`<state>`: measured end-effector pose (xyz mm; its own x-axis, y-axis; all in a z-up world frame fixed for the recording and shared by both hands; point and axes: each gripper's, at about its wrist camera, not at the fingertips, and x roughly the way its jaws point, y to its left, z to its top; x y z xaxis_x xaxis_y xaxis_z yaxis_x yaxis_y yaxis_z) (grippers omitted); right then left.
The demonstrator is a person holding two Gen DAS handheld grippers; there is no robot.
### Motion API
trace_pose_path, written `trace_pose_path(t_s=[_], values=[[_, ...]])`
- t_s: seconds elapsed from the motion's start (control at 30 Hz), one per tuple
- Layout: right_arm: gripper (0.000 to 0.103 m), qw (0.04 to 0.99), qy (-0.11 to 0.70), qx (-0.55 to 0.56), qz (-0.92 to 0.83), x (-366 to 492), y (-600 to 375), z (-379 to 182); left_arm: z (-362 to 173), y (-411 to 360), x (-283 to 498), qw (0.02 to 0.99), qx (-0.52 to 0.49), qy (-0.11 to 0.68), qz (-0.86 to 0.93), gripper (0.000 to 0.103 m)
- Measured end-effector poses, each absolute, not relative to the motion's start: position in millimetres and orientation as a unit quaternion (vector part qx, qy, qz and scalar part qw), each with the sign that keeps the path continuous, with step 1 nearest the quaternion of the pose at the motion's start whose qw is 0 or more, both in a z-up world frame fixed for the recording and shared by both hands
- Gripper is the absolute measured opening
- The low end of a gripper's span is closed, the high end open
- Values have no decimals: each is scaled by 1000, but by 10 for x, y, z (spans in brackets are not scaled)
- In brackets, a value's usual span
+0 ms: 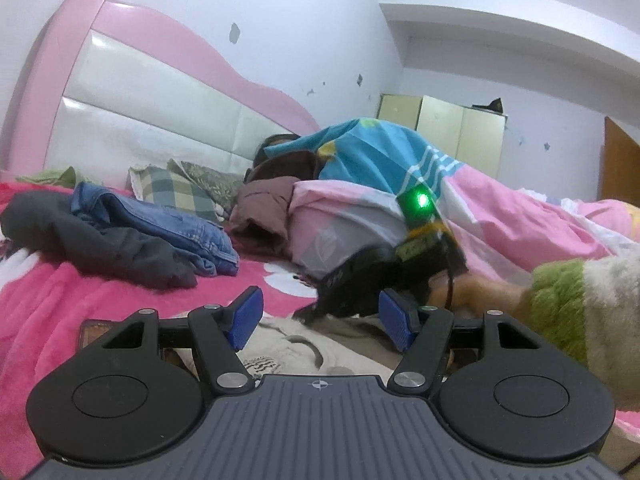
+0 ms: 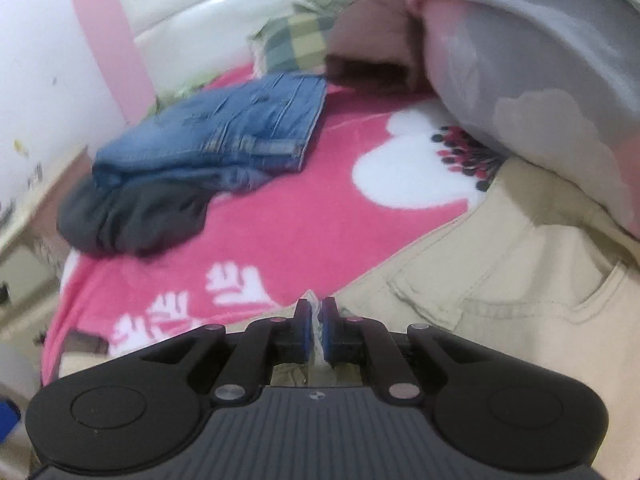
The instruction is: Fold clothes
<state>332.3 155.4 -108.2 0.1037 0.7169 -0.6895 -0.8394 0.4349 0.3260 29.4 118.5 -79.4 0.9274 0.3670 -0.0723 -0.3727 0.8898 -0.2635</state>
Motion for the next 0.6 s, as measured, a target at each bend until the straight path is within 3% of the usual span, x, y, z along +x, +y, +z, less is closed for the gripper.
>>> trace_pose_path(t_s=[0.1, 0.17, 0.27, 0.47, 0.6], values=[[17, 747, 429, -44, 507, 3342, 1381, -812, -804, 1208, 290, 972, -144, 10, 186, 64], [31, 766, 409, -17, 495, 3273, 1071, -511, -805, 1215, 271, 972, -151, 7, 181, 64], [39, 801, 363, 36, 475, 3033, 291, 39, -799, 1238, 227, 971, -164, -1, 171, 64], [44, 877, 260, 133, 382, 2016, -1661, 990, -601, 1330, 79, 972, -198, 19, 127, 64], [44, 920, 206, 131, 307, 1015, -2572, 1310, -387, 1479, -34, 967, -221, 96, 86, 64]])
